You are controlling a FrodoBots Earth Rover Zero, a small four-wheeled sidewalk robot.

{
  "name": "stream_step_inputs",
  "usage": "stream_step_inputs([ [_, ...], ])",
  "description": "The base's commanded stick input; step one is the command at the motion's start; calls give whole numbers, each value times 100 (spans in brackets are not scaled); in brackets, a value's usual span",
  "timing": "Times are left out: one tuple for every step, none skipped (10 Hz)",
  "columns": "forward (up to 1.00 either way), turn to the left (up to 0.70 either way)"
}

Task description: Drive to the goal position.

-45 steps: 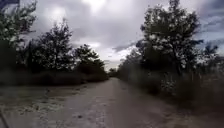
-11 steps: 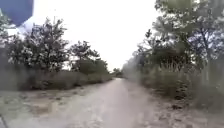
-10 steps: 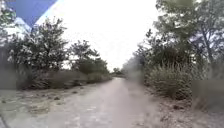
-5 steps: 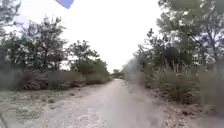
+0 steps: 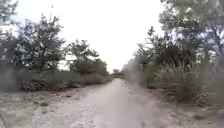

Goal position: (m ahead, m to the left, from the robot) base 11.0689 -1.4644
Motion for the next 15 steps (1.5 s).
stream_step_inputs([
  [45,0],
  [45,0],
  [45,0],
  [45,0],
  [45,0],
  [45,0],
  [45,0],
  [45,0],
  [45,0],
  [45,0],
  [45,0],
  [45,0],
  [45,0],
  [45,0],
  [45,0],
])
